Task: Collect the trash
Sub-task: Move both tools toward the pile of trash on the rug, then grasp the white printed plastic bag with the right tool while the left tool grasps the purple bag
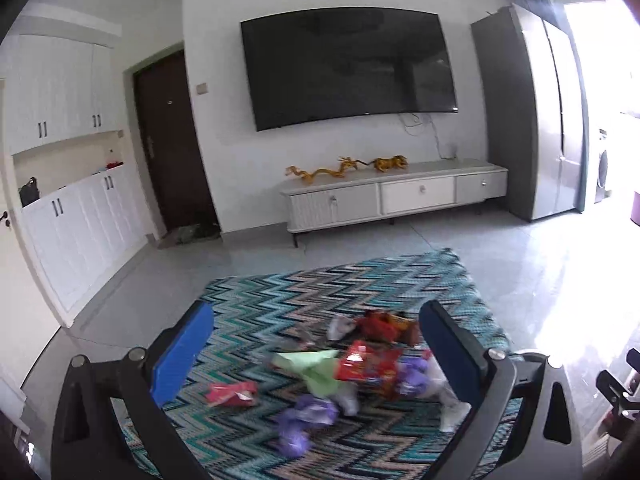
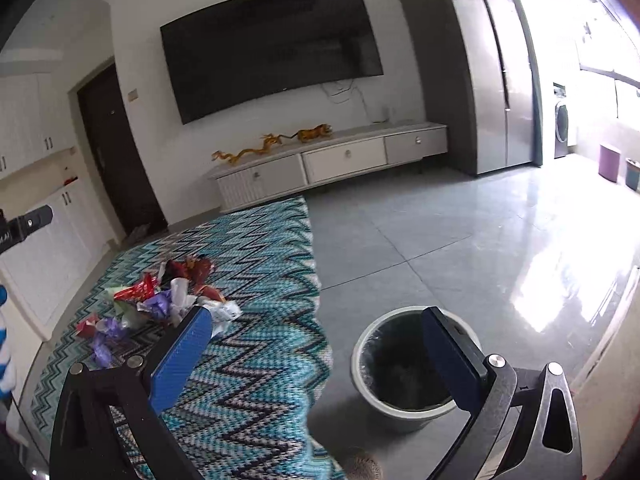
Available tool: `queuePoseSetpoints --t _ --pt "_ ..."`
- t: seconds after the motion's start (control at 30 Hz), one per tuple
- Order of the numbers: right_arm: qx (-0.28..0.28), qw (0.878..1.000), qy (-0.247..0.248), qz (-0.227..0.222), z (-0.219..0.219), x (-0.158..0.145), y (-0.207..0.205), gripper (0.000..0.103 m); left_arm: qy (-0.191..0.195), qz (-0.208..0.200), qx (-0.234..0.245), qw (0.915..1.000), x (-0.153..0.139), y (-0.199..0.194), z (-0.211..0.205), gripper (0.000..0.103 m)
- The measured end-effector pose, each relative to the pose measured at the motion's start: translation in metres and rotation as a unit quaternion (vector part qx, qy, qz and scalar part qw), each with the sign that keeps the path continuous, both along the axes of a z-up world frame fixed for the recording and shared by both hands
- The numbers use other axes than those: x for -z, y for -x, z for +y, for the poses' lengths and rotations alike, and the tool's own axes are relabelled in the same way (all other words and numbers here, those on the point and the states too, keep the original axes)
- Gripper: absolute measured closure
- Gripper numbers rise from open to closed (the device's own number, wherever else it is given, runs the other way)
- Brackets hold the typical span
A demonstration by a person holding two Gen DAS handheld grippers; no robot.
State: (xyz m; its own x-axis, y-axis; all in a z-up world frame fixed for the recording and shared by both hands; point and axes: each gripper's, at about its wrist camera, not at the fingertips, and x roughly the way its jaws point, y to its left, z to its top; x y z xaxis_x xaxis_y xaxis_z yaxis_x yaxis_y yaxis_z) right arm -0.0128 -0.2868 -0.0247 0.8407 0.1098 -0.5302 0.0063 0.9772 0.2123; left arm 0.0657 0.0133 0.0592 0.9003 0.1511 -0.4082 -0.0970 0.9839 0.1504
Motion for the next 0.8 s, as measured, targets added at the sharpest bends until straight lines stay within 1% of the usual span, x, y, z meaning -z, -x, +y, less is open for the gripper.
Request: queuePoseSetpoints --t 0.07,0.13,0.2,0.27,0.3,0.4,0.43,0.53,0.6,0.63,0.77,0.8 --pt "-0.010 1.000 -0.007 0.005 0.006 0.002 -0.003 0.000 0.000 0.007 -0.009 0.9999 0.003 -0.003 0.018 0.000" --pt "-0.017 1.000 -0.011 0.010 0.011 0.003 -0.006 0.000 0.004 0.022 -0.007 0.9997 0.011 -0.003 0.033 0.000" --pt "-0.027 0.999 -0.015 0.018 0.021 0.005 -0.012 0.002 0.004 0.044 0.000 0.9990 0.025 -0.003 0.045 0.000" --pt "-0.040 0.999 -0.020 0.028 0.031 0.007 -0.019 0.009 0.008 0.077 0.017 0.9969 0.046 -0.006 0.054 0.000" --pt "-0.046 0.998 -0.020 0.034 0.037 0.009 -0.023 0.010 0.011 0.093 0.025 0.9953 0.058 -0.007 0.057 0.002" --pt "-0.067 0.996 -0.021 0.058 0.057 0.017 -0.037 0.011 0.025 0.149 0.052 0.9871 0.097 -0.013 0.068 0.009" --pt "-0.075 0.995 -0.020 0.069 0.065 0.021 -0.044 0.011 0.031 0.170 0.061 0.9830 0.114 -0.017 0.071 0.012" --pt "-0.091 0.991 -0.016 0.096 0.085 0.030 -0.062 0.013 0.052 0.208 0.074 0.9739 0.145 -0.028 0.078 0.020" --pt "-0.101 0.989 -0.007 0.109 0.097 0.035 -0.073 0.013 0.069 0.222 0.074 0.9697 0.158 -0.035 0.083 0.023" --pt "-0.108 0.987 -0.004 0.118 0.104 0.039 -0.081 0.014 0.081 0.230 0.077 0.9668 0.163 -0.039 0.087 0.028" --pt "-0.123 0.982 0.008 0.141 0.121 0.051 -0.103 0.015 0.099 0.247 0.088 0.9599 0.176 -0.053 0.095 0.041" --pt "-0.125 0.981 0.010 0.146 0.124 0.056 -0.109 0.016 0.104 0.250 0.092 0.9582 0.178 -0.056 0.097 0.048"
